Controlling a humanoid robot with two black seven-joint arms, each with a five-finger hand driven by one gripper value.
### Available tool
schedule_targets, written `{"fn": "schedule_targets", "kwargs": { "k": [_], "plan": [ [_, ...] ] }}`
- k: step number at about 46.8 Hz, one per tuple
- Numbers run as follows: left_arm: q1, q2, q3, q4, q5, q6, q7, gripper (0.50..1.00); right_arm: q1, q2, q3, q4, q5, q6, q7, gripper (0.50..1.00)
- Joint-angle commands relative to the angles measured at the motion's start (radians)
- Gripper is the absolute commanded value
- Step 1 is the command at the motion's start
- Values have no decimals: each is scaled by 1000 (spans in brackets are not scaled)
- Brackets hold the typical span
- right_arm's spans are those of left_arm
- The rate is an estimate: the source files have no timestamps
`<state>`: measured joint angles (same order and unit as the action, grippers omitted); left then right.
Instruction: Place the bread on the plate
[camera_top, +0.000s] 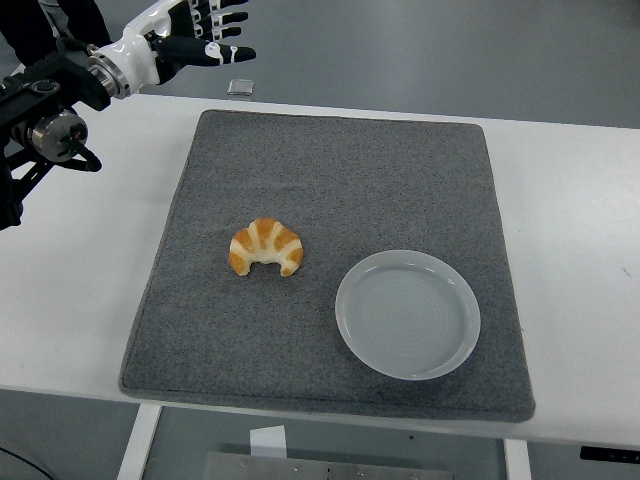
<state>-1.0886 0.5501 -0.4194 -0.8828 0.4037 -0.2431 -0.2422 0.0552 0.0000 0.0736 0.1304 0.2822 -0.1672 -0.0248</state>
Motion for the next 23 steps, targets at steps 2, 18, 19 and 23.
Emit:
{"fn": "schedule_targets", "kwargs": {
  "k": [2, 18, 19, 23],
  "plan": [
    [-56, 31, 114, -38, 35, 2, 0, 1000, 0, 0, 0, 0, 0, 0, -1, 952],
    [-116, 90, 249, -125, 297, -1, 9, 1000, 0, 0, 0, 0, 0, 0, 0, 952],
    [-122, 94, 260, -130, 300, -2, 9, 1000, 0, 0, 0, 0, 0, 0, -1, 952],
    [-163, 108, 333, -160, 302, -5, 12, 1000, 0, 0, 0, 0, 0, 0, 0, 954]
  ]
}}
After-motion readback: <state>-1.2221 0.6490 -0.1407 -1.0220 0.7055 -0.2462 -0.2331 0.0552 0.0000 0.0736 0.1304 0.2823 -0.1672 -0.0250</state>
